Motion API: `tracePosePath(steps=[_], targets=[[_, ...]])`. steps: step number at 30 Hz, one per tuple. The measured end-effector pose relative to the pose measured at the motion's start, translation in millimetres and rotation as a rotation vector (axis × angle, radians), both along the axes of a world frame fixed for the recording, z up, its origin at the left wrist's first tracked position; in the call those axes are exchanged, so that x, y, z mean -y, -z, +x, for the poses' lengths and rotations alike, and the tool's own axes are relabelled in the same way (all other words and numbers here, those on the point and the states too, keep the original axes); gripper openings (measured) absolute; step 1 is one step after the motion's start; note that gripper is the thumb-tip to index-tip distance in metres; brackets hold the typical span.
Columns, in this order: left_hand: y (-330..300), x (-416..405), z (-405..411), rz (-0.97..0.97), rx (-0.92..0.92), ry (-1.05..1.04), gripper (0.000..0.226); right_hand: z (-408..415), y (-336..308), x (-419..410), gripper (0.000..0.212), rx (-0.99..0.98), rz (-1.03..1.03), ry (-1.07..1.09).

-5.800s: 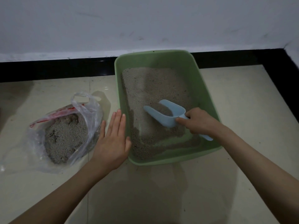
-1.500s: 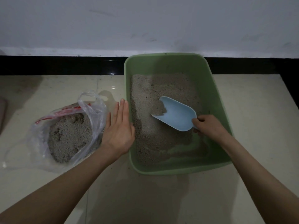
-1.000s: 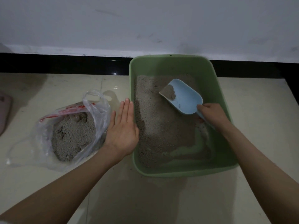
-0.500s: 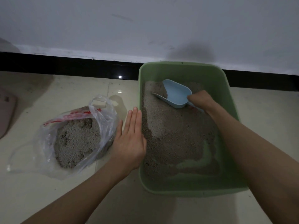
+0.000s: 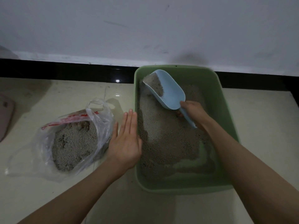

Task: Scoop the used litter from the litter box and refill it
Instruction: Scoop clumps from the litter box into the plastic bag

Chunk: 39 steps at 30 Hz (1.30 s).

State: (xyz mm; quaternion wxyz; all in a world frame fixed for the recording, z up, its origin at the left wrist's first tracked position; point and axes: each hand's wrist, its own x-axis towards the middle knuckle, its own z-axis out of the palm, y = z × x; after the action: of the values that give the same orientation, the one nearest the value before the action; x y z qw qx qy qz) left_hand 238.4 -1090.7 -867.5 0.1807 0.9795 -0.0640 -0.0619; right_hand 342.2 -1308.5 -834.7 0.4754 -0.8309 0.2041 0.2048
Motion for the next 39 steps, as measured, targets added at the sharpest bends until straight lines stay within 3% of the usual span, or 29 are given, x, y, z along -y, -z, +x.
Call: tracePosePath(steps=[12,19,24,29,36,39], targets=[[-13,-1,6,0.114,-0.075,0.066,0.066,-77,-19,24,0.04,0.082,-0.054,0.183],[-11,-35,-17,0.096,0.052,0.251,0.067,-118,-40,6,0.038,0.154,-0.016,0.171],[-7,-88,-62,0.043,0.138,0.121,0.049,-126,-67,-33,0.033,0.259,0.011,-0.021],[8,-148,-91,0.159,0.124,-0.017,0.041,-119,-85,-85,0.036,0.179,-0.002,-0.28],[25,-180,-100,0.249,0.089,0.036,0.026,-97,-104,-170,0.037,0.064,-0.457,-0.839],[24,-177,-98,0.245,0.117,0.007,0.027,-98,-109,-198,0.018,0.11,-0.672,-0.978]])
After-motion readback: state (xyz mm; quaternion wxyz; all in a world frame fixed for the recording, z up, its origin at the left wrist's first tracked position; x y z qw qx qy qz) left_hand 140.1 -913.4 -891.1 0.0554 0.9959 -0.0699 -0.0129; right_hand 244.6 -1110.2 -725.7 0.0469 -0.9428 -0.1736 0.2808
